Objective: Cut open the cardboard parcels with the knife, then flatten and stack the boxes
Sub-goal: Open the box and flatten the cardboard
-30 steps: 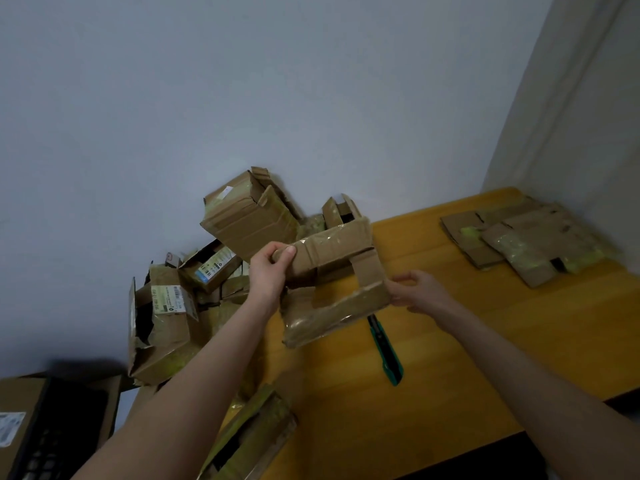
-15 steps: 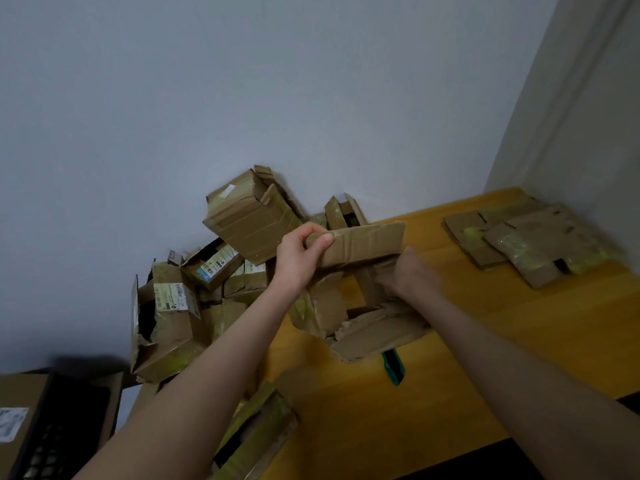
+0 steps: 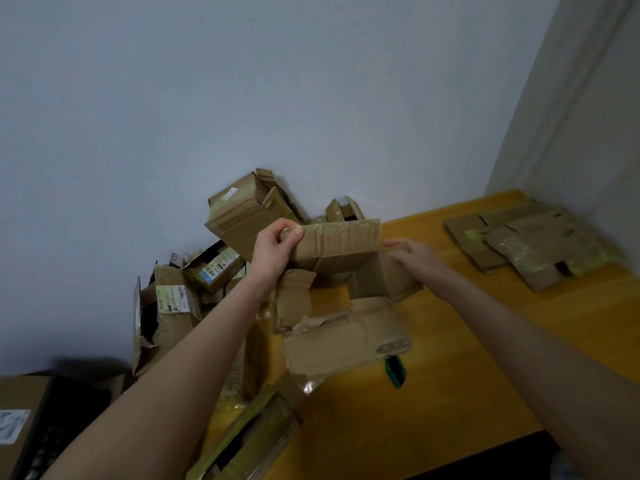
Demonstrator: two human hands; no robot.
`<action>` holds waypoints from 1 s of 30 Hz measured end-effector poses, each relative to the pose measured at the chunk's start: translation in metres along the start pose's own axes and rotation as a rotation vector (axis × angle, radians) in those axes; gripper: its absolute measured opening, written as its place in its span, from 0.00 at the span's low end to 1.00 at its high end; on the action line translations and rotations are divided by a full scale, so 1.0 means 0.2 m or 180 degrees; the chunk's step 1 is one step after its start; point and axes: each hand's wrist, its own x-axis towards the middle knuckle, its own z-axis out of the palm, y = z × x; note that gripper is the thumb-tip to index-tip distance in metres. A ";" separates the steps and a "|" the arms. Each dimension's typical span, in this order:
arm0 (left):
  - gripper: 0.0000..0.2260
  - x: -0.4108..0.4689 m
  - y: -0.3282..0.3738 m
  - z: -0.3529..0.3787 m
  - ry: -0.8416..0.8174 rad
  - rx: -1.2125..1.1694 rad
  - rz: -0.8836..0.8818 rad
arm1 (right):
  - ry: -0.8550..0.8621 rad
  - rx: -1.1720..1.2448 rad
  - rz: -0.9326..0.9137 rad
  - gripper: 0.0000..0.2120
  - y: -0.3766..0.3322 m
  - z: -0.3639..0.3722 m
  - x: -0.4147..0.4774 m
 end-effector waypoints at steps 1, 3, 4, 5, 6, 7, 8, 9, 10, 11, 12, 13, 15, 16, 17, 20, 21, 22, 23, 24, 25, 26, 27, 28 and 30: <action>0.06 0.00 0.00 -0.01 -0.0112 -0.0084 -0.0025 | -0.0100 0.0046 0.0011 0.19 0.01 -0.01 0.00; 0.07 0.00 0.00 -0.03 -0.0274 -0.0228 -0.0105 | -0.0258 0.0354 0.0118 0.20 0.02 -0.01 -0.01; 0.07 0.00 -0.01 -0.03 -0.0279 -0.0255 -0.0120 | -0.0330 0.0593 0.0224 0.19 0.02 -0.01 -0.01; 0.06 0.00 -0.01 -0.03 -0.0206 -0.0254 -0.0105 | -0.0399 0.0782 0.0319 0.16 0.02 0.00 -0.01; 0.04 0.01 -0.02 -0.04 -0.0042 -0.0181 -0.0075 | -0.0431 0.0941 0.0375 0.13 0.01 0.00 0.00; 0.03 0.01 -0.03 -0.04 0.0187 -0.0068 -0.0054 | -0.0420 0.1002 0.0393 0.12 0.02 0.01 0.00; 0.08 0.01 -0.04 -0.04 0.0452 0.0069 -0.0056 | -0.0373 0.1092 0.0404 0.11 0.02 0.02 0.01; 0.13 0.01 -0.04 -0.03 0.0704 0.0133 -0.0097 | -0.0294 0.1144 0.0433 0.10 0.02 0.03 0.01; 0.17 0.00 -0.05 -0.03 0.0900 0.0165 -0.0168 | -0.0194 0.1200 0.0470 0.11 0.02 0.04 0.01; 0.19 -0.02 -0.06 -0.03 0.1050 0.0235 -0.0234 | -0.0067 0.1210 0.0525 0.11 0.02 0.05 0.02; 0.20 -0.06 -0.08 -0.02 0.1183 0.0399 -0.0277 | 0.0082 0.1220 0.0588 0.12 0.02 0.05 0.02; 0.19 -0.09 -0.11 -0.02 0.1284 0.0624 -0.0296 | 0.0213 0.1219 0.0650 0.11 0.02 0.05 0.03; 0.17 -0.15 -0.18 -0.02 0.1194 0.0991 -0.0307 | 0.0360 0.1241 0.0730 0.08 0.03 0.05 0.03; 0.18 -0.17 -0.21 -0.02 0.0944 0.1204 -0.0319 | 0.0389 0.1255 0.0755 0.06 0.03 0.04 0.02; 0.20 -0.18 -0.23 -0.01 0.0644 0.1475 -0.0327 | 0.0391 0.1281 0.0770 0.06 0.03 0.04 0.02; 0.36 -0.18 -0.24 0.05 0.0131 0.2039 -0.0569 | 0.0357 0.1324 0.0723 0.08 0.02 0.06 0.00; 0.41 -0.17 -0.23 0.08 0.0135 0.2107 -0.0696 | 0.0321 0.1311 0.0683 0.09 0.01 0.06 -0.01; 0.45 -0.16 -0.21 0.10 0.0148 0.2191 -0.0822 | 0.0270 0.1279 0.0652 0.09 0.01 0.07 -0.02; 0.46 -0.15 -0.20 0.11 0.0147 0.2324 -0.0929 | 0.0214 0.1233 0.0628 0.09 0.01 0.07 -0.03; 0.46 -0.14 -0.18 0.12 0.0125 0.2493 -0.1029 | 0.0167 0.1192 0.0612 0.09 0.00 0.07 -0.05; 0.45 -0.14 -0.16 0.12 0.0107 0.2669 -0.1098 | 0.0124 0.1176 0.0603 0.09 0.01 0.07 -0.05; 0.44 -0.13 -0.15 0.12 0.0080 0.2823 -0.1114 | 0.0091 0.1187 0.0604 0.09 0.00 0.07 -0.06; 0.42 -0.12 -0.15 0.11 0.0035 0.2923 -0.1060 | 0.0077 0.1215 0.0609 0.09 0.00 0.07 -0.06; 0.40 -0.11 -0.15 0.10 -0.0043 0.2937 -0.0969 | 0.0088 0.1251 0.0617 0.09 0.00 0.06 -0.07; 0.34 -0.08 -0.16 0.08 -0.0327 0.2479 -0.0790 | 0.0219 0.1456 0.0679 0.09 0.02 0.04 -0.07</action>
